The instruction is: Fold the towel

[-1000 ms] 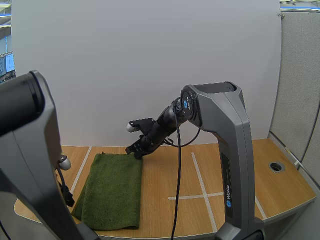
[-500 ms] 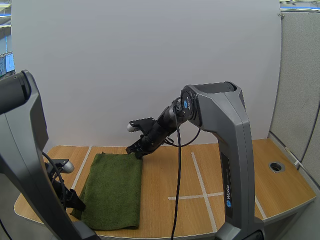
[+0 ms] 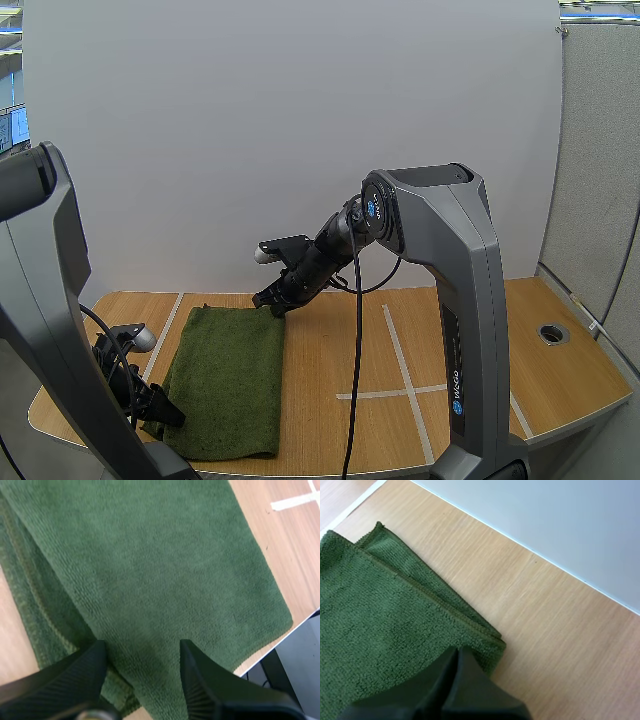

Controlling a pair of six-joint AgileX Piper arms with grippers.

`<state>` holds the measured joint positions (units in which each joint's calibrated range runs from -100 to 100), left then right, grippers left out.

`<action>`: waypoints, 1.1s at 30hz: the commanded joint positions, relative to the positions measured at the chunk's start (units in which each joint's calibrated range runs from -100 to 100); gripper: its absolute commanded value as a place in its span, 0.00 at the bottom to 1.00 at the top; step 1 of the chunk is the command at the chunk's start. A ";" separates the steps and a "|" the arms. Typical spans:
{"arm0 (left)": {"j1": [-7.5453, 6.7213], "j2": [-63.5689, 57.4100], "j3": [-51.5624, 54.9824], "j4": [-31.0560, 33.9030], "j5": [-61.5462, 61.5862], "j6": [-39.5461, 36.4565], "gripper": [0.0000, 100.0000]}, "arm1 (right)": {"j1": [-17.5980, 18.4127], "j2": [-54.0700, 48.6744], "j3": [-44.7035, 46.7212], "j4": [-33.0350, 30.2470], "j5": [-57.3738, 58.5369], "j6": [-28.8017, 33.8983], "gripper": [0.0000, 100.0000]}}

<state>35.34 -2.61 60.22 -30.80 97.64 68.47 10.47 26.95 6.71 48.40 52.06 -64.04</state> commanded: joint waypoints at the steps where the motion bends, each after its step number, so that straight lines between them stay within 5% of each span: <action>1: -0.25 0.13 0.55 -4.47 -1.44 2.81 0.72 | -0.03 -0.94 -0.20 -0.69 0.18 -0.03 0.00; 26: -0.25 7.69 2.85 -5.05 -8.15 3.91 0.71 | -0.03 -0.94 -0.20 -1.36 0.18 0.04 0.00; 29: -0.25 7.69 2.85 -4.45 -7.57 3.91 0.54 | -0.03 -0.94 -0.20 -1.77 0.18 0.29 0.00; 33: -0.25 7.69 2.25 -3.61 -6.33 3.72 0.18 | -0.03 -0.94 -0.20 -2.17 0.18 0.29 0.00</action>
<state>35.34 4.16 61.78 -37.65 91.59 71.90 10.47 26.95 6.71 47.35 52.06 -63.89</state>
